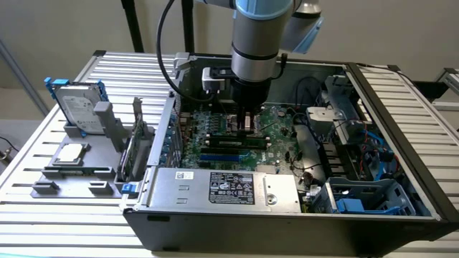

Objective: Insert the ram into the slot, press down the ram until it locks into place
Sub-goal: 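Press down the ram until it locks into place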

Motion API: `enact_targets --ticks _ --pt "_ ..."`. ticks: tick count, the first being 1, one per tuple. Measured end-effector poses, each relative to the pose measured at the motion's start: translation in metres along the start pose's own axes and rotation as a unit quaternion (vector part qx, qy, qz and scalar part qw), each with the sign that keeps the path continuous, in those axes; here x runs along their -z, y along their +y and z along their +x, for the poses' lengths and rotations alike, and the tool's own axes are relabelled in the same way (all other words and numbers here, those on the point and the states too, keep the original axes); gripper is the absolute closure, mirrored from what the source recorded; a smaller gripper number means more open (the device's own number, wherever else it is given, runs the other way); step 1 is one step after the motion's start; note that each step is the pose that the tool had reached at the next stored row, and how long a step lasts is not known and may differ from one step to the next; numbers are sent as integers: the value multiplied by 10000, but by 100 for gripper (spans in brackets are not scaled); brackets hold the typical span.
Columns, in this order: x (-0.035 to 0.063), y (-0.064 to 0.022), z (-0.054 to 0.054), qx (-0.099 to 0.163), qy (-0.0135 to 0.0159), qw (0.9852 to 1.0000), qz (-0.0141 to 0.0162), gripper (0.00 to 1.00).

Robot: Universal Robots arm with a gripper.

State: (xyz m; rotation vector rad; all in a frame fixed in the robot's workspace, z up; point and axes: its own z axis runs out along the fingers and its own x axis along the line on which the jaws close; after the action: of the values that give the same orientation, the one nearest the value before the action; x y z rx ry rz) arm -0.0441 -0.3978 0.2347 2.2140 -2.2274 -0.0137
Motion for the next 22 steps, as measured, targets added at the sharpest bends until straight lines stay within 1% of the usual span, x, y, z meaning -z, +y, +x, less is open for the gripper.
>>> enact_targets --ticks 10,11,12,15,17,19,22 --pt "-56 1 -11 0 5 10000 -2 89" --pt "-68 0 -13 0 0 10000 0 89" --pt "-74 1 -12 0 2 10000 -1 89" --pt "-76 1 -12 0 3 10000 -4 89" --pt "-40 1 -15 -1 -10 10000 -4 89" --pt "41 2 -13 0 0 10000 -16 89" --pt "125 2 -13 0 0 10000 -29 89"
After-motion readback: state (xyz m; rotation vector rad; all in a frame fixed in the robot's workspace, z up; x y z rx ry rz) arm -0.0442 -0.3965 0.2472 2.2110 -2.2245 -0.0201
